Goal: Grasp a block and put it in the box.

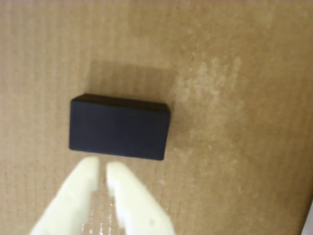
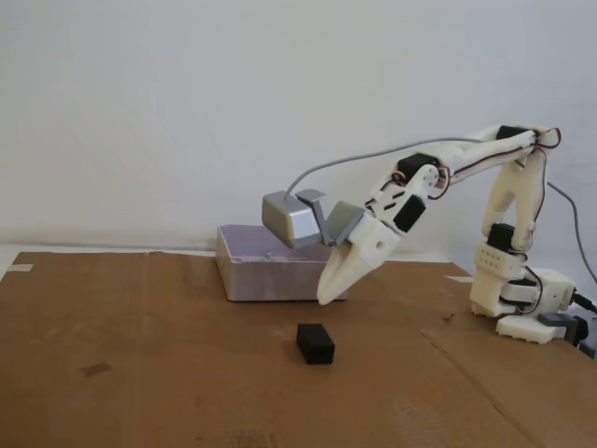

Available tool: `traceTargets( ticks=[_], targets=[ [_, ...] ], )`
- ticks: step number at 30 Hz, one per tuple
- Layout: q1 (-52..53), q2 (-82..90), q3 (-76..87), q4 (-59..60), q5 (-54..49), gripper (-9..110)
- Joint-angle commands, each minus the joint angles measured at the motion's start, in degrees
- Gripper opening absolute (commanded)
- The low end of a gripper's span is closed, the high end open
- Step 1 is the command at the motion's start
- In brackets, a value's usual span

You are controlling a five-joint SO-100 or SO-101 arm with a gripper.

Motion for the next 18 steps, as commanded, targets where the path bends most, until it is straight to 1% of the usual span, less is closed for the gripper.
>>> traceTargets(
  ticks=[1, 16, 18],
  targets=[
    [-0.62, 2.81, -7.12, -2.11, 0.62, 0],
    [-1.49, 2.99, -6.59, -1.76, 0.0, 0],
    [-1.76, 2.99, -6.94, 0.97, 0.0, 0]
  ],
)
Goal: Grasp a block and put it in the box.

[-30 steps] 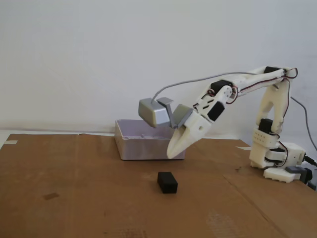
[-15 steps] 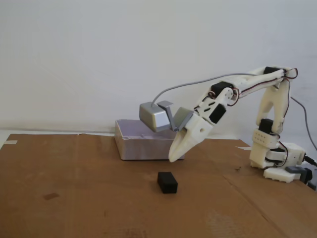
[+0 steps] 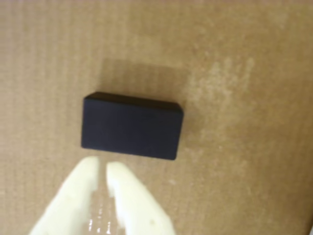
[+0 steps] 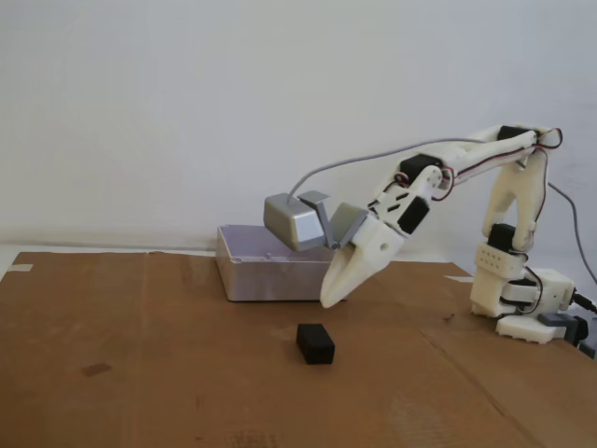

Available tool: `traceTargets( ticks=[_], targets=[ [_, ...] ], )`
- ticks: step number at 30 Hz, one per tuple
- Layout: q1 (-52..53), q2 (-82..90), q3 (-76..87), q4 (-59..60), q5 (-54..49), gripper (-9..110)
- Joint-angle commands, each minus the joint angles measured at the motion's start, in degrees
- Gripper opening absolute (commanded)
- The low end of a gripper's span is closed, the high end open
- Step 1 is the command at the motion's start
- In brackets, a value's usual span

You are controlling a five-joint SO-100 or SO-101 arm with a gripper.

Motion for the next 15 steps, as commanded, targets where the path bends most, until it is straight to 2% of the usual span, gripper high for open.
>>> traceTargets(
  ticks=[1, 15],
  targets=[
    [-0.97, 2.99, -7.12, 2.72, -0.18, 0],
    [-2.37, 5.01, -7.12, 4.83, 0.44, 3]
  ],
)
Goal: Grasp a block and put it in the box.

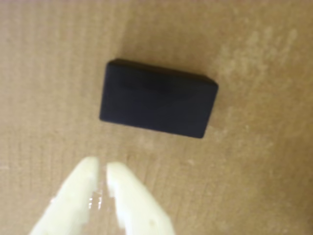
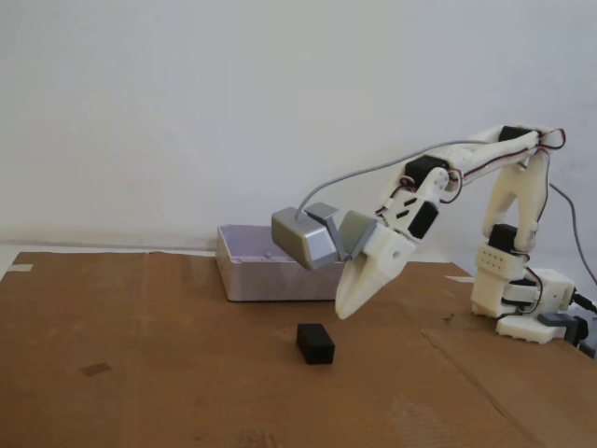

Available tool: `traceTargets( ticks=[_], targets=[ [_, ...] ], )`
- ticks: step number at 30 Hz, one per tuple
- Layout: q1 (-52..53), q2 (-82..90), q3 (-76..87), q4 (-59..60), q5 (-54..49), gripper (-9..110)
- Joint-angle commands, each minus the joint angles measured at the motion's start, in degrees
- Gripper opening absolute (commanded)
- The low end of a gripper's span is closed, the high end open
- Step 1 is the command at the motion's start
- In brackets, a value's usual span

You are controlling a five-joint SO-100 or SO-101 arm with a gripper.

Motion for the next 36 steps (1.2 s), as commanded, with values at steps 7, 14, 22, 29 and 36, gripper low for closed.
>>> traceTargets(
  ticks=[7, 14, 22, 29, 36],
  targets=[
    [0.09, 4.92, -8.35, -0.97, 0.44, 34],
    [-0.35, 4.83, -8.35, -0.97, 0.44, 52],
    [-0.44, 4.48, -8.35, -1.05, 0.53, 59],
    [-1.23, 3.87, -8.26, -2.9, 2.55, 59],
    [-1.76, 1.93, -8.53, -3.87, 3.87, 60]
  ],
)
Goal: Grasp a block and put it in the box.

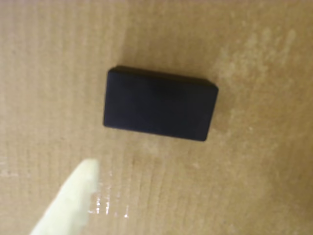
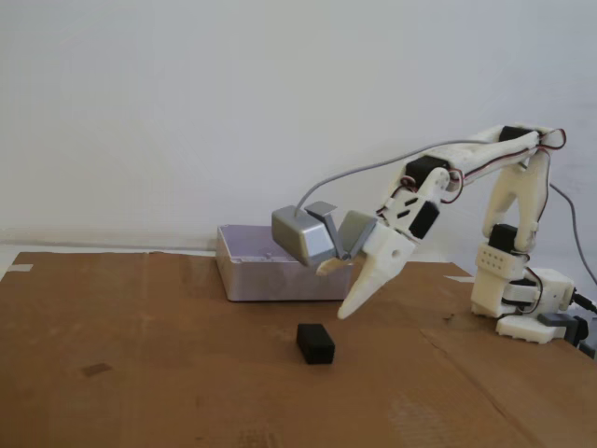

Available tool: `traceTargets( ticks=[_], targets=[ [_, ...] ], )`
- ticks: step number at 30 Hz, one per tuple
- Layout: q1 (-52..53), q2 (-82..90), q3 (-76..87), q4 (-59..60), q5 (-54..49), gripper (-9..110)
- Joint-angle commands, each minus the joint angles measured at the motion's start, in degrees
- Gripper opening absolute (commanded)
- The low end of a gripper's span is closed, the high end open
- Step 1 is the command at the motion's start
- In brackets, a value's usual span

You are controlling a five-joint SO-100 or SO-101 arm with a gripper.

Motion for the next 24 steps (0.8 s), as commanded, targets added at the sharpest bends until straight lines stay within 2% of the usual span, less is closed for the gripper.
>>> traceTargets(
  ticks=[1, 24],
  targets=[
    [-1.76, 1.67, -8.17, -4.31, 0.62, 60],
    [-4.22, -1.23, -8.17, -4.92, 0.35, 61]
  ],
)
